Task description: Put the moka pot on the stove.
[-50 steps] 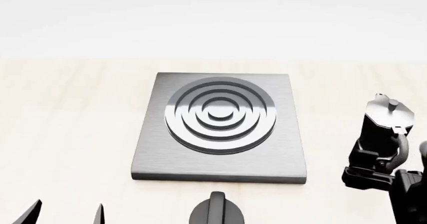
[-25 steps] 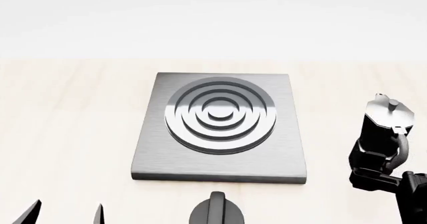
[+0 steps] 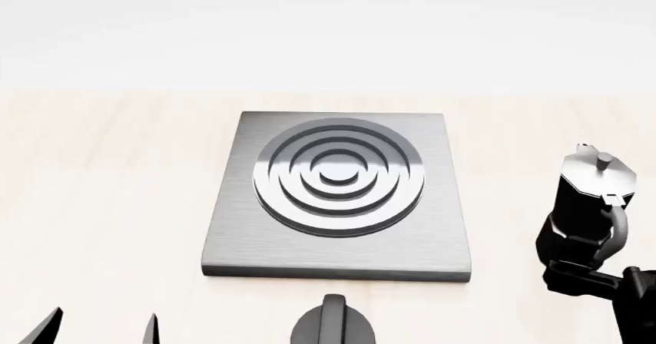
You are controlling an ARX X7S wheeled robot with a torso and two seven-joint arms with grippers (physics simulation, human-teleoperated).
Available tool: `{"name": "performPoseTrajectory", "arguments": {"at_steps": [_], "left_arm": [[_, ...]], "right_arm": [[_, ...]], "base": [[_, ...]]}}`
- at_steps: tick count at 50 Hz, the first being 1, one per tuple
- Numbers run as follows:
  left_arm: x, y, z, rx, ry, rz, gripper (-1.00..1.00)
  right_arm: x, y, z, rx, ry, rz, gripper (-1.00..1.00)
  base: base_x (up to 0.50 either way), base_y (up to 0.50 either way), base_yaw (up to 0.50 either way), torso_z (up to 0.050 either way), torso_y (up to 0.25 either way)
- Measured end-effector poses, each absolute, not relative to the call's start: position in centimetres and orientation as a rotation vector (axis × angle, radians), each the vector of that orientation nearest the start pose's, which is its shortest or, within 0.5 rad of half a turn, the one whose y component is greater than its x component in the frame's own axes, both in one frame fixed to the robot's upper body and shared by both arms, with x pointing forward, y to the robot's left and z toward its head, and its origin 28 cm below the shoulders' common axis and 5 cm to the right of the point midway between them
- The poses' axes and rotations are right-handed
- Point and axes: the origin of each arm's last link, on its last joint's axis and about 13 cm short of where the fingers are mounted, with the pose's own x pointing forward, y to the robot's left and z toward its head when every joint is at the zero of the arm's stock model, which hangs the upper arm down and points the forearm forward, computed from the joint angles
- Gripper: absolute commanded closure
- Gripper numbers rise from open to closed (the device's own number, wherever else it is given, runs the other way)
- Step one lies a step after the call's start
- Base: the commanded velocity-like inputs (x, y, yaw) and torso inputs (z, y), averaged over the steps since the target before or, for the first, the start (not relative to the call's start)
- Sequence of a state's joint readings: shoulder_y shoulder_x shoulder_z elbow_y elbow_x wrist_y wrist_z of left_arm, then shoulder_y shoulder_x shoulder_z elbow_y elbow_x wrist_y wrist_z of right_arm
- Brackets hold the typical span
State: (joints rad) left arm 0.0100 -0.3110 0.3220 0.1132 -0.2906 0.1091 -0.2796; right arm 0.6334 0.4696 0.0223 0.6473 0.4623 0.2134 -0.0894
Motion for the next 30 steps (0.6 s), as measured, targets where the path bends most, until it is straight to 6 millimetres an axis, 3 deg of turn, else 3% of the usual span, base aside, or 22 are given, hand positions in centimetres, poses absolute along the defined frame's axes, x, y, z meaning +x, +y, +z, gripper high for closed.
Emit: {"name": "performPoseTrajectory", "arguments": {"at_steps": [30], "left_arm": [[19.9,20.9,3.4,-0.033,-0.11,-0.058,-1.0]], "right_arm": [[33.0,-25.8,7.6,0.119,0.157,-0.152,-1.0]], "base": [[0.0,0.0,0.0,0.0,0.0]]}}
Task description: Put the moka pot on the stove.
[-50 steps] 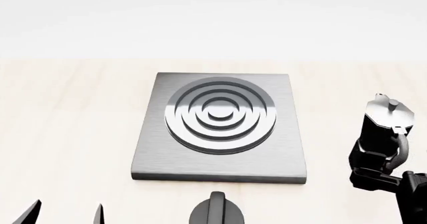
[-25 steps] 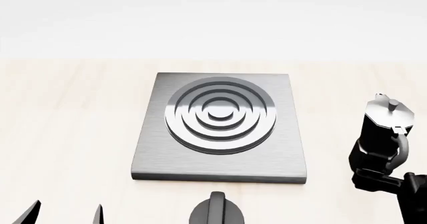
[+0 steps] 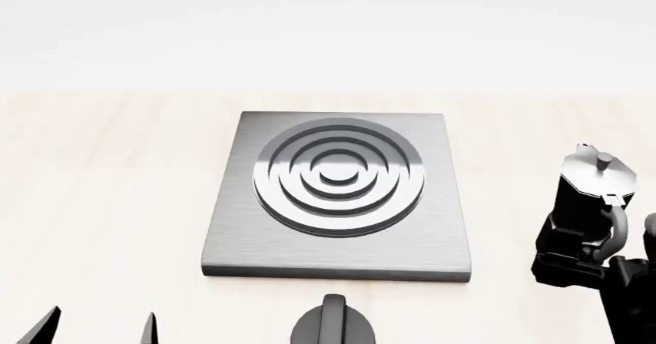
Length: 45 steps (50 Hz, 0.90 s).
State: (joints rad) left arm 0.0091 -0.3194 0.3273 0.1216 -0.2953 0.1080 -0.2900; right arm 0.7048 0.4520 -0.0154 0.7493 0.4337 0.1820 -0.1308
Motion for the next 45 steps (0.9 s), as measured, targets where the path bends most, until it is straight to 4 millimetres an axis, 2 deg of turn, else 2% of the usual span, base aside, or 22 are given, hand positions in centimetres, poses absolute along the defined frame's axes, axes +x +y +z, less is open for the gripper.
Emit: {"name": "performPoseTrajectory", "arguments": {"at_steps": [1,2,20,24,28,38,45], "left_arm": [[19.9,20.9,3.4,-0.032,-0.11,-0.058,-1.0],[19.9,20.9,3.4,-0.032,-0.11,-0.058,-1.0],[19.9,21.0,3.1,-0.033,-0.112,-0.058,-1.0],[19.9,21.0,2.9,-0.033,-0.113,-0.058,-1.0],[19.9,21.0,2.7,-0.033,-0.114,-0.057,-1.0],[20.1,21.0,2.4,-0.034,-0.116,-0.058,-1.0],[20.2,21.1,2.3,-0.037,-0.119,-0.057,-1.0]], "right_arm": [[33.0,-25.8,7.6,0.119,0.157,-0.152,-1.0],[33.0,-25.8,7.6,0.119,0.157,-0.152,1.0],[33.0,-25.8,7.5,0.103,0.156,-0.159,1.0],[33.1,-25.5,8.2,0.06,0.135,-0.166,1.0],[33.4,-24.9,10.2,-0.001,0.083,-0.169,1.0],[34.2,-22.8,17.0,-0.143,-0.1,-0.124,1.0],[34.4,-21.5,19.7,-0.197,-0.172,-0.088,1.0]], "base": [[0.0,0.0,0.0,0.0,0.0],[0.0,0.0,0.0,0.0,0.0],[0.0,0.0,0.0,0.0,0.0],[0.0,0.0,0.0,0.0,0.0],[0.0,0.0,0.0,0.0,0.0],[0.0,0.0,0.0,0.0,0.001],[0.0,0.0,0.0,0.0,0.0]]}}
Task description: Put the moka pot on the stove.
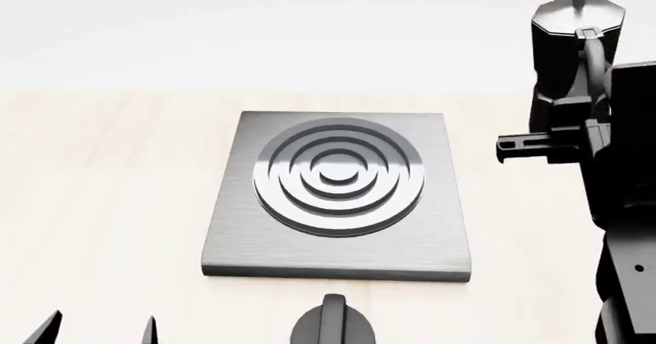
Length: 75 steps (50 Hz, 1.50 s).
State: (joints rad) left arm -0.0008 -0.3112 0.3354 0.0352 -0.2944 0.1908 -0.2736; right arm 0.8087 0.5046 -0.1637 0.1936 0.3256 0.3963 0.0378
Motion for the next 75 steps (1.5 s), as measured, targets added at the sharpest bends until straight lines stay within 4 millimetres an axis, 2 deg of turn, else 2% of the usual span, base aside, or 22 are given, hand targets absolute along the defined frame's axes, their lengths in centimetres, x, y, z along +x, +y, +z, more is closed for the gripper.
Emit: {"name": "performPoseTrajectory", "arguments": {"at_steps": [8,31,53,75], "left_arm": [[20.2,21.2,2.4,-0.041,-0.12,-0.057,-1.0],[20.0,21.2,2.5,-0.041,-0.116,-0.062,-1.0],[19.9,21.2,2.4,-0.042,-0.108,-0.066,-1.0],[19.6,21.1,2.6,-0.041,-0.11,-0.071,-1.0]], "right_arm": [[35.0,-20.3,20.9,-0.22,-0.221,-0.06,1.0],[39.0,-16.5,22.8,-0.211,-0.285,0.064,1.0],[43.3,-14.3,24.8,-0.157,-0.286,0.113,1.0],[44.1,-11.8,24.2,-0.023,-0.178,0.179,1.0]], "base": [[0.0,0.0,0.0,0.0,0.001],[0.0,0.0,0.0,0.0,0.001],[0.0,0.0,0.0,0.0,0.001],[0.0,0.0,0.0,0.0,0.001]]}}
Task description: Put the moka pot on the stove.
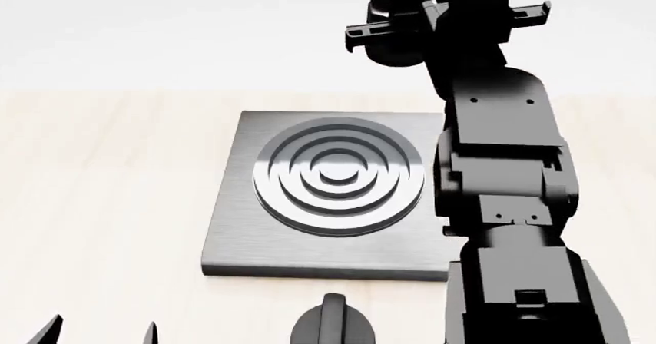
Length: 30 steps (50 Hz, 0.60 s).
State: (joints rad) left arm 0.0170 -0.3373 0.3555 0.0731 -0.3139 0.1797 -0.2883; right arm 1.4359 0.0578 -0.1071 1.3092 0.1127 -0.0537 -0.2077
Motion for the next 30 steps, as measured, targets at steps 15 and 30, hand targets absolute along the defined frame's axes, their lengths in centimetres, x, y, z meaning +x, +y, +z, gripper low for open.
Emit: {"name": "performPoseTrajectory", "arguments": {"at_steps": [15,30], "left_arm": [[19.6,21.1,2.6,-0.041,-0.11,-0.071,-1.0],[19.7,21.1,2.5,-0.042,-0.11,-0.07,-1.0]], "right_arm": [[44.1,-10.1,23.2,0.012,-0.145,0.233,1.0],[43.9,-9.2,21.4,0.025,-0.097,0.263,1.0]], "base": [[0.0,0.0,0.0,0.001,0.001],[0.0,0.0,0.0,0.0,0.001]]}}
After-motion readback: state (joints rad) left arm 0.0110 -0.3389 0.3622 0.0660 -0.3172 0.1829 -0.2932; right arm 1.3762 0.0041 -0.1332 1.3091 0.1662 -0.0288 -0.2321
